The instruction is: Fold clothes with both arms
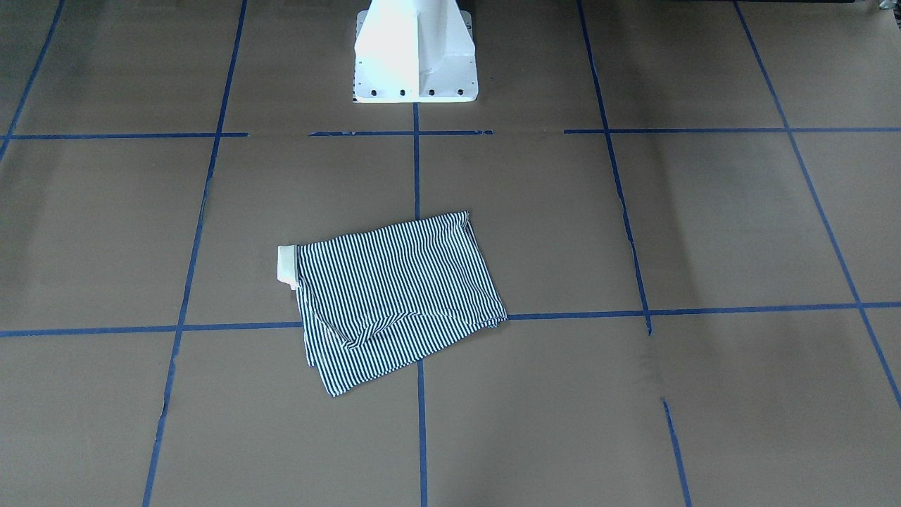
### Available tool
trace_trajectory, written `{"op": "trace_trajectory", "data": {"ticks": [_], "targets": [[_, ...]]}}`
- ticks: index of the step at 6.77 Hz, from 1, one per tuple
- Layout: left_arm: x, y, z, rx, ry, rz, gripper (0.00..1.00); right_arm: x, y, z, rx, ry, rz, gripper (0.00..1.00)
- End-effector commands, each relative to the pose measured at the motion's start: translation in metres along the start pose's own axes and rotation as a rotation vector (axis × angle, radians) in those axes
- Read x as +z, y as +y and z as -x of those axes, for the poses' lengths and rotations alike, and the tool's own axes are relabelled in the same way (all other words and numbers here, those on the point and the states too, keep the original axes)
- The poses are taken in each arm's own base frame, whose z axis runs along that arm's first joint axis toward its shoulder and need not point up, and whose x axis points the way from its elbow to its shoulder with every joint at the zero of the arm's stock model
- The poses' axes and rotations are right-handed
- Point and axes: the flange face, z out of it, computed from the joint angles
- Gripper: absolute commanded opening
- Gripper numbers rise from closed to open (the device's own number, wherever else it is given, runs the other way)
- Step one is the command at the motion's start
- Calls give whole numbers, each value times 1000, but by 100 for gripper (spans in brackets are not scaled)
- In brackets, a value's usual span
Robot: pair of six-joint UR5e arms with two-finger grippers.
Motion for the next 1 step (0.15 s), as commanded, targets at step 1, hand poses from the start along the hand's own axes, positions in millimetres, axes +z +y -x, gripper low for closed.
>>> {"op": "trace_trajectory", "data": {"ticks": [1], "targets": [[0, 0, 0, 0, 0, -1, 100, 1, 1, -1, 1, 0, 1, 100]]}}
